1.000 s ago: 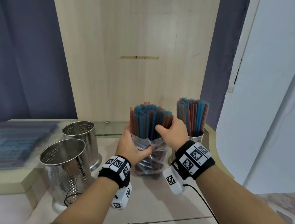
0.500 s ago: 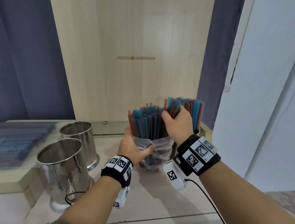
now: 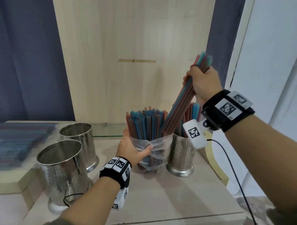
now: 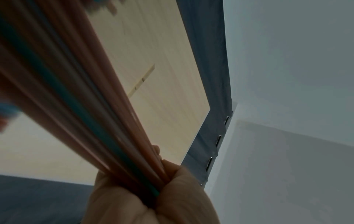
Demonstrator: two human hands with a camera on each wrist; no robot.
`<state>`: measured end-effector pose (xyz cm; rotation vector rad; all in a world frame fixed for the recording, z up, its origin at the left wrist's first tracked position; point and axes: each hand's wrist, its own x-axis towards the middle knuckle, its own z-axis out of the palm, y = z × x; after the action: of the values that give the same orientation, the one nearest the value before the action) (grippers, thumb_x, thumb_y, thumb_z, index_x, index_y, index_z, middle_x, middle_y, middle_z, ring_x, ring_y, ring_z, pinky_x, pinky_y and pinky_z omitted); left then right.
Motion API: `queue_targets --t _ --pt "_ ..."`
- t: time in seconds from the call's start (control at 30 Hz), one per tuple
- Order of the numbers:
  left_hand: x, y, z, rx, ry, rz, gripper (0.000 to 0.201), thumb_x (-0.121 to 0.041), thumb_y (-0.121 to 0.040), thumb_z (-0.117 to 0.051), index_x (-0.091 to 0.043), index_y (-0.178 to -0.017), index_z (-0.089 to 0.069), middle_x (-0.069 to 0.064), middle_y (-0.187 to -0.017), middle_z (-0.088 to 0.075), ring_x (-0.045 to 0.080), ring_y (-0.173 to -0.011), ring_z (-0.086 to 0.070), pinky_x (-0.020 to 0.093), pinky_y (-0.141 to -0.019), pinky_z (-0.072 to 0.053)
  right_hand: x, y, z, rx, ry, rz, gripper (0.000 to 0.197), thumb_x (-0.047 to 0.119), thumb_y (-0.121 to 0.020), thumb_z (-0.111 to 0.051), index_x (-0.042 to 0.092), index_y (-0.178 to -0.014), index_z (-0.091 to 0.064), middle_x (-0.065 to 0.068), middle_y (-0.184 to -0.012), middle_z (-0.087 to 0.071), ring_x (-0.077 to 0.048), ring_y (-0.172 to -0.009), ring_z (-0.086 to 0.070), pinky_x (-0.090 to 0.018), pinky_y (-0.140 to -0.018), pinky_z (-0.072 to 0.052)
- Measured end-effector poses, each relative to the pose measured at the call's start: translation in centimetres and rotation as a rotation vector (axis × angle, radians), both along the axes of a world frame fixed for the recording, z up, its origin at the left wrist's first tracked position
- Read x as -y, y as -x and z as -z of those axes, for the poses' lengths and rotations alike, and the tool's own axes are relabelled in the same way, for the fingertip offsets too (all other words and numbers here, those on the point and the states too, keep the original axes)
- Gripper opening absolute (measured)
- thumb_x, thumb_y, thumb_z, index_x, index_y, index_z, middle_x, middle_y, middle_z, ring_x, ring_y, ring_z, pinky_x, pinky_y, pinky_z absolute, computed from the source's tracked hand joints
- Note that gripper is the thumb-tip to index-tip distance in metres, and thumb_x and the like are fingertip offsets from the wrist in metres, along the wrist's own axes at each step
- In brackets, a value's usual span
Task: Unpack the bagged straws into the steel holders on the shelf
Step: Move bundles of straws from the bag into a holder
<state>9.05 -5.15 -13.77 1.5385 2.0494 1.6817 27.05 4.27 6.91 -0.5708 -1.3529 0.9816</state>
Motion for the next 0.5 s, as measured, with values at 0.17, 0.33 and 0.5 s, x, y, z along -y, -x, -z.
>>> queue_targets --t 0.17,0.33,0.5 --pt "0.0 0.4 0.3 0.006 -0.026 -0.009 0.080 -0.036 -0.066 -0.088 -0.029 -0.128 -0.037 -0.030 -0.103 -0.047 0.006 -0.101 -0.053 0.017 -0.088 -0.041 -1.0 -3.5 -3.6 -0.259 0.047 -0.160 0.015 0.000 -0.095 -0.048 0.009 -0.083 -0.048 -0.005 -0.065 -0.055 -0.016 -0.059 -0.059 -0.034 -0.067 -0.055" --pt "-0.1 0.1 0.1 0.006 -0.029 -0.006 0.082 -0.034 -0.067 -0.088 -0.024 -0.131 -0.037 -0.031 -0.102 -0.045 0.005 -0.102 -0.052 0.016 -0.089 -0.040 -2.1 -7.3 -6.0 -0.316 0.026 -0.236 0.013 0.000 -0.093 -0.047 0.009 -0.084 -0.050 -0.005 -0.065 -0.053 -0.017 -0.061 -0.059 -0.033 -0.069 -0.055" --pt "-0.2 -0.2 0.1 0.000 -0.025 0.003 0.086 -0.036 -0.067 -0.088 -0.025 -0.134 -0.036 -0.022 -0.107 -0.050 0.005 -0.105 -0.052 0.020 -0.094 -0.042 -2.4 -8.6 -5.5 -0.229 -0.039 -0.228 0.014 -0.001 -0.093 -0.048 0.010 -0.087 -0.052 -0.002 -0.064 -0.056 -0.016 -0.062 -0.060 -0.035 -0.073 -0.054"
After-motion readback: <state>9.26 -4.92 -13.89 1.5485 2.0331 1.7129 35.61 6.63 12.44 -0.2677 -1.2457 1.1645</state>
